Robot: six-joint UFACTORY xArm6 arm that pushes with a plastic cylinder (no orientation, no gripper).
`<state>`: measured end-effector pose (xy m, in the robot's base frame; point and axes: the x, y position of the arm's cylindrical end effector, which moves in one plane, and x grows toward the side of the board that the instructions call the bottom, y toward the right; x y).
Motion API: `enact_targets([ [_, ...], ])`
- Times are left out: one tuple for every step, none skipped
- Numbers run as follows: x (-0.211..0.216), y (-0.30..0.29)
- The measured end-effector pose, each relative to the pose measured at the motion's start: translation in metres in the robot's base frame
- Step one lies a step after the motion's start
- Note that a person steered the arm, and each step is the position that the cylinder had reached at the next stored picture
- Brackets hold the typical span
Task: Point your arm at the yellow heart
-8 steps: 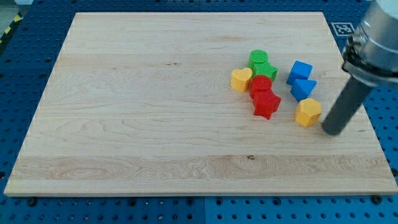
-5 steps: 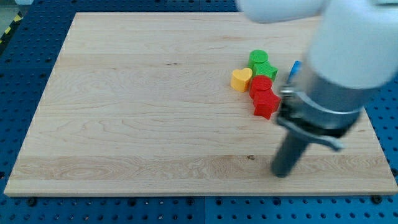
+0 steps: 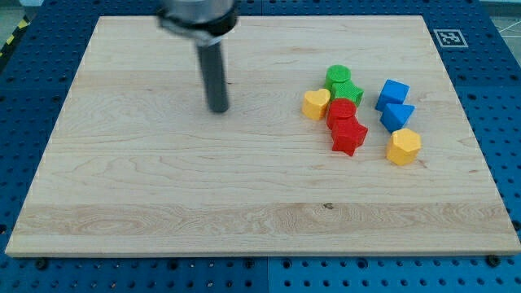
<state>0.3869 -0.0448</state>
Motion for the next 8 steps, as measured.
enact_targets([
  [-0.057,0.074],
  [-0.068,0.078],
  [-0.062,0.083],
  [-0.046,0.095],
  [-0.046,0.095],
  [-0.035,0.098],
  [-0.019,0.099],
  [-0.009,0.099],
])
